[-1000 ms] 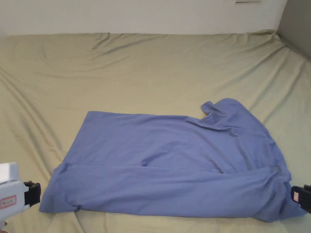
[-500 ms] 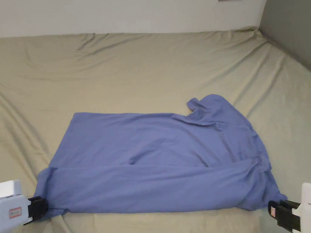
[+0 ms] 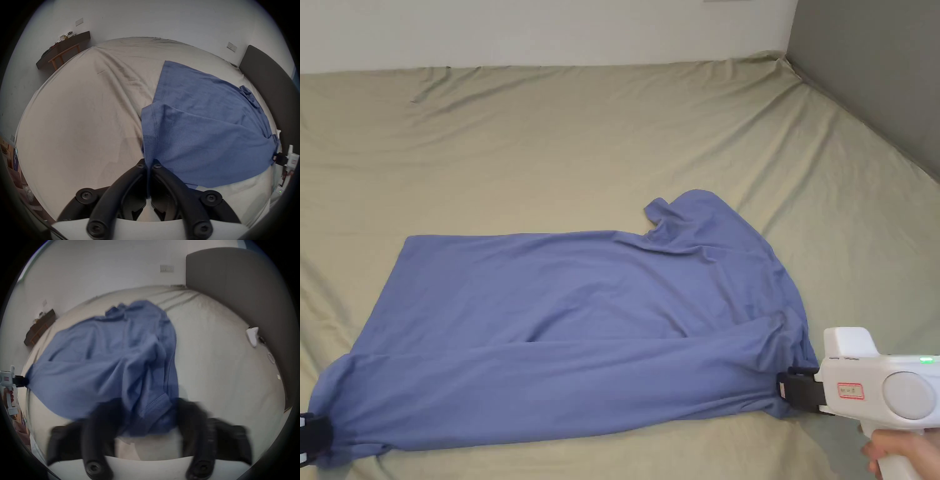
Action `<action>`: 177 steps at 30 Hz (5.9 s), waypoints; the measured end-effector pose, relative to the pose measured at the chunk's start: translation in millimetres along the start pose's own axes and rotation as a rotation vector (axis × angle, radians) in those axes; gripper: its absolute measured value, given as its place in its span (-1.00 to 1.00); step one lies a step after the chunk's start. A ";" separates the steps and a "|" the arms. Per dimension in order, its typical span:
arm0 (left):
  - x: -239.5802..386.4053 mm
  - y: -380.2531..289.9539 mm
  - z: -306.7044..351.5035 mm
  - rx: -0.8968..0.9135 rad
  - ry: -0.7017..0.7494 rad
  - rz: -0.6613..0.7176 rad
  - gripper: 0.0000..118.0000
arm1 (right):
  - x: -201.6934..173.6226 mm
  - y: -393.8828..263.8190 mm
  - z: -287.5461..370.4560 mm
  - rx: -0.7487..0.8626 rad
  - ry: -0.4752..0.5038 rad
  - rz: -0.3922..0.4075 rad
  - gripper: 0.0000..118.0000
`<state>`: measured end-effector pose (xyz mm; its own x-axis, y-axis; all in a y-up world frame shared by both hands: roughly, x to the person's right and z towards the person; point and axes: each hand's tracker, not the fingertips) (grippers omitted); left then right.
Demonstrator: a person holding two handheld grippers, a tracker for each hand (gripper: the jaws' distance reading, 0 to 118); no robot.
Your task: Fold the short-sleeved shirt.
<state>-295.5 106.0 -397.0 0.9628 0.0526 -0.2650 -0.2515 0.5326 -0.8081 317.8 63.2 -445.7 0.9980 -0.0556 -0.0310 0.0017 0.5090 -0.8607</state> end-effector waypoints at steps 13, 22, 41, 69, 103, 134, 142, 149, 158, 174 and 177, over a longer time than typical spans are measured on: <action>-6.8 -9.6 44.2 0.029 -0.051 -0.045 -0.98 | 6.4 -11.5 70.6 0.080 0.137 -0.050 -0.80; -23.0 -60.3 89.1 0.020 -0.054 -0.068 -0.98 | 11.3 -59.3 122.1 0.070 0.102 0.035 -0.80; 7.7 -69.7 113.7 0.163 -0.111 0.037 -0.94 | 10.4 -60.3 146.5 0.111 -0.099 -0.041 -0.97; 40.1 10.6 8.0 0.088 -0.153 -0.001 -0.63 | 26.9 153.4 -70.9 -0.038 0.124 -0.096 -0.96; 64.9 173.7 -121.5 0.085 -0.065 -0.054 -0.97 | 15.3 164.0 -36.0 0.004 0.110 -0.003 -0.96; -48.6 -91.7 106.8 0.067 -0.155 -0.084 -0.97 | 50.1 -108.5 152.6 -0.023 0.254 -0.202 -0.96; -54.7 -100.6 116.4 0.106 -0.103 0.006 0.56 | 38.7 -92.7 171.5 0.090 0.056 -0.045 0.29; -75.5 -113.0 137.8 0.185 -0.180 0.170 -0.96 | -32.8 -70.2 191.9 0.296 0.141 -0.032 -0.98; -98.7 -142.4 113.0 0.123 -0.207 0.258 -0.96 | -162.5 -80.9 147.6 0.182 0.442 0.246 -0.98; -107.7 -143.7 -7.5 -0.120 -0.573 0.649 -0.91 | -215.6 -80.4 115.6 0.091 0.500 0.363 -0.98; -133.3 -143.0 -12.3 -0.074 -0.634 0.681 -0.92 | -207.3 -79.6 113.2 0.083 0.471 0.366 -0.98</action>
<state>-389.1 12.4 -252.5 0.4739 0.7968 -0.3749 -0.7661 0.1631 -0.6217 118.0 131.4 -313.3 0.7990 -0.2290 -0.5560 -0.3128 0.6315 -0.7095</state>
